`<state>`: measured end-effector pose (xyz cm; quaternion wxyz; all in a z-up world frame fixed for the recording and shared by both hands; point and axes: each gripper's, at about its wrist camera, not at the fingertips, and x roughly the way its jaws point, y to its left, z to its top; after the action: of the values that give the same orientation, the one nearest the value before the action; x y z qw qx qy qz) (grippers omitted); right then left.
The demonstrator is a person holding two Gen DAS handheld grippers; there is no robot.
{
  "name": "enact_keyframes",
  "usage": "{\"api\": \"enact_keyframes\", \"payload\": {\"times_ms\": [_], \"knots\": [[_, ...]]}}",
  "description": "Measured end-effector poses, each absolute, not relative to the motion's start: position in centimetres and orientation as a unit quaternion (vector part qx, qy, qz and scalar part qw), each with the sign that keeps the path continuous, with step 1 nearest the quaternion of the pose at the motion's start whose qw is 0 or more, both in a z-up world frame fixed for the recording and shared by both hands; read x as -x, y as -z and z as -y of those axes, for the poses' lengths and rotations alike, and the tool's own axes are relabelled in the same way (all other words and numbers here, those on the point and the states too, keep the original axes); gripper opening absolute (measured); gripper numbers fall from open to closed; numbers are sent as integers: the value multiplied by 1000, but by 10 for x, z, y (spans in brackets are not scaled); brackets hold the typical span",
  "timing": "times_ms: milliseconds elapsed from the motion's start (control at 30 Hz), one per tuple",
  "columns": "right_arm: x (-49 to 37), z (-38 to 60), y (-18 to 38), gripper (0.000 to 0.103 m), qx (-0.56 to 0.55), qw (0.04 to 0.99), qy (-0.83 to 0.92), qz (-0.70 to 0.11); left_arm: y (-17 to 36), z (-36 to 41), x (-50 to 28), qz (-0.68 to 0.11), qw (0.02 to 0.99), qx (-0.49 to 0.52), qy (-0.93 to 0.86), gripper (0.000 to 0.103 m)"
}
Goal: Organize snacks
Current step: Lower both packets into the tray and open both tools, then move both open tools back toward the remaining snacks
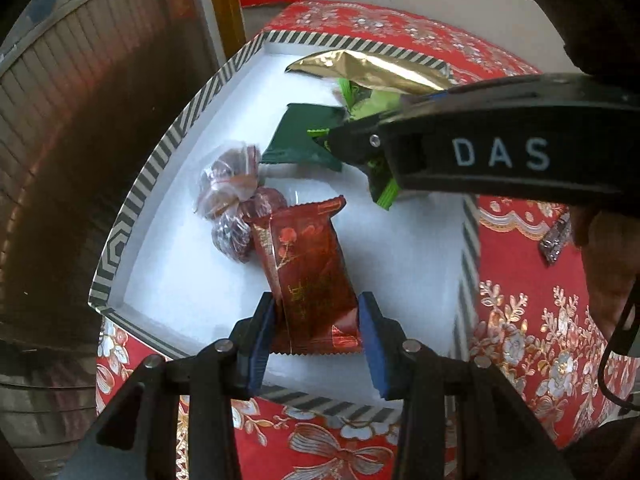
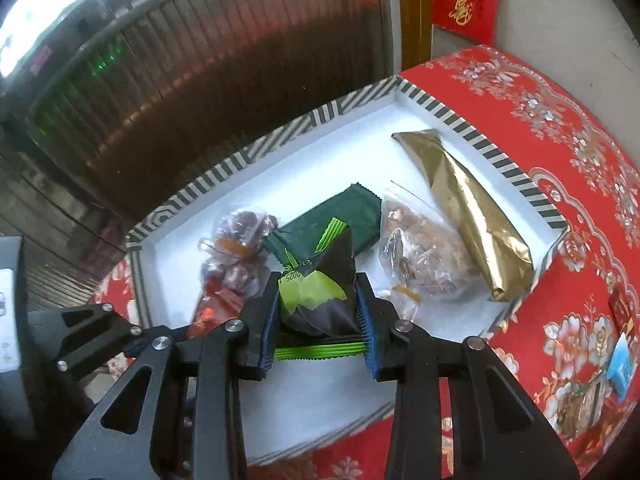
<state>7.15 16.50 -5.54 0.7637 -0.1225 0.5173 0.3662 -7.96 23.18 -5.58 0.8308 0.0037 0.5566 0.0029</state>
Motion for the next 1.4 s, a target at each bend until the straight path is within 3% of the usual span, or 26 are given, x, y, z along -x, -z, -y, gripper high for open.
{"api": "enact_keyframes", "payload": {"times_ms": [300, 367, 500, 533, 600, 1033, 1200, 1400], "knots": [[-83, -171, 70, 35, 141, 762, -340, -532, 59, -232, 74, -567, 824, 0, 4, 47], [-83, -171, 69, 37, 143, 763, -339, -532, 60, -232, 72, -568, 823, 1, 0, 52], [-82, -170, 67, 40, 140, 764, -338, -532, 59, -234, 69, -563, 826, 4, -10, 75], [-81, -169, 65, 49, 142, 766, -338, -528, 58, -234, 69, -562, 827, 4, -14, 79], [-80, -170, 62, 63, 144, 771, -338, -521, 56, -235, 71, -560, 828, 7, -17, 80], [-76, -145, 38, 62, 127, 794, -331, -493, 29, -221, 80, -527, 849, -6, -35, 80], [-75, -108, 23, 62, 102, 814, -311, -479, 9, -201, 75, -491, 870, -17, -40, 86], [-80, -29, 17, 63, 67, 841, -249, -475, 9, -140, 59, -491, 869, -52, 31, 86]]}}
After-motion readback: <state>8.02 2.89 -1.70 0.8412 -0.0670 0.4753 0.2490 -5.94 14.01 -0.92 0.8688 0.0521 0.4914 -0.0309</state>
